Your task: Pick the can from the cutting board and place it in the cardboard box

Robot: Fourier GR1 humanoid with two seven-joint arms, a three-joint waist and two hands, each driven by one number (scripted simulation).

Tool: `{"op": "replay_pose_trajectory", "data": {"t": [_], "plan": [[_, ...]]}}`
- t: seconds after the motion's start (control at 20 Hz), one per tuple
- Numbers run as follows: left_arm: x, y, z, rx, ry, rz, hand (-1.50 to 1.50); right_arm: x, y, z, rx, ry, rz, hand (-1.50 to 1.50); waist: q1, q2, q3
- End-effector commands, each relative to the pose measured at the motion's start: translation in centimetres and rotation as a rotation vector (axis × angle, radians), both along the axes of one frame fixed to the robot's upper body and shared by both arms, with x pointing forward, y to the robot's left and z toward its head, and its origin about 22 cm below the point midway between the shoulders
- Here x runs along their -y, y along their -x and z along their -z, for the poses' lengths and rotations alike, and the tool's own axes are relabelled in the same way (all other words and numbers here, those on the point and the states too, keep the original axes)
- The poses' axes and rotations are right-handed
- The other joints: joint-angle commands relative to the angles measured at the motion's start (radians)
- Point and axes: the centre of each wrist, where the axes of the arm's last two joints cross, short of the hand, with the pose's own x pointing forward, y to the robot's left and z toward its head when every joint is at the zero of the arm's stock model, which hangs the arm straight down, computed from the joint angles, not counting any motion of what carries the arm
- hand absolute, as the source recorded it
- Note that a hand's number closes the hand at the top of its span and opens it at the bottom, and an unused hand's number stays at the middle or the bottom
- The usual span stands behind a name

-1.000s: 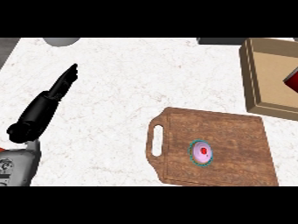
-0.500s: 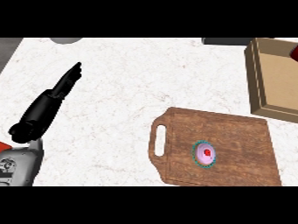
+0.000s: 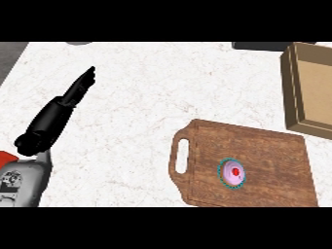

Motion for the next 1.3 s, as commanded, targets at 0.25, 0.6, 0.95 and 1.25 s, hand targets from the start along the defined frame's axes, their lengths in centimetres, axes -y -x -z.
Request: {"op": "replay_pose_trajectory", "data": {"t": [0.25, 0.6, 0.95, 1.25], "plan": [[0.7, -0.1, 0.9, -0.007, 0.0, 0.013, 0.0, 2.4, 0.3, 1.0, -0.221, 0.041, -0.121, -1.5, 0.01, 0.009, 0.002], [-0.3, -0.3, -0.3, 0.013, 0.004, -0.014, 0.0, 0.4, -1.8, 2.3, -0.035, -0.46, -0.258, -1.5, -0.014, -0.004, 0.005], [-0.1, 0.1, 0.6, -0.014, 0.015, -0.006, 0.0, 1.0, -2.0, 3.3, -0.11, -0.996, -0.063, -1.5, -0.007, -0.003, 0.002], [0.2, -0.3, -0.7, 0.023, 0.008, 0.01, 0.0, 3.5, -0.3, 1.8, -0.082, -1.152, 0.062, -1.5, -0.001, 0.01, 0.007]]}}
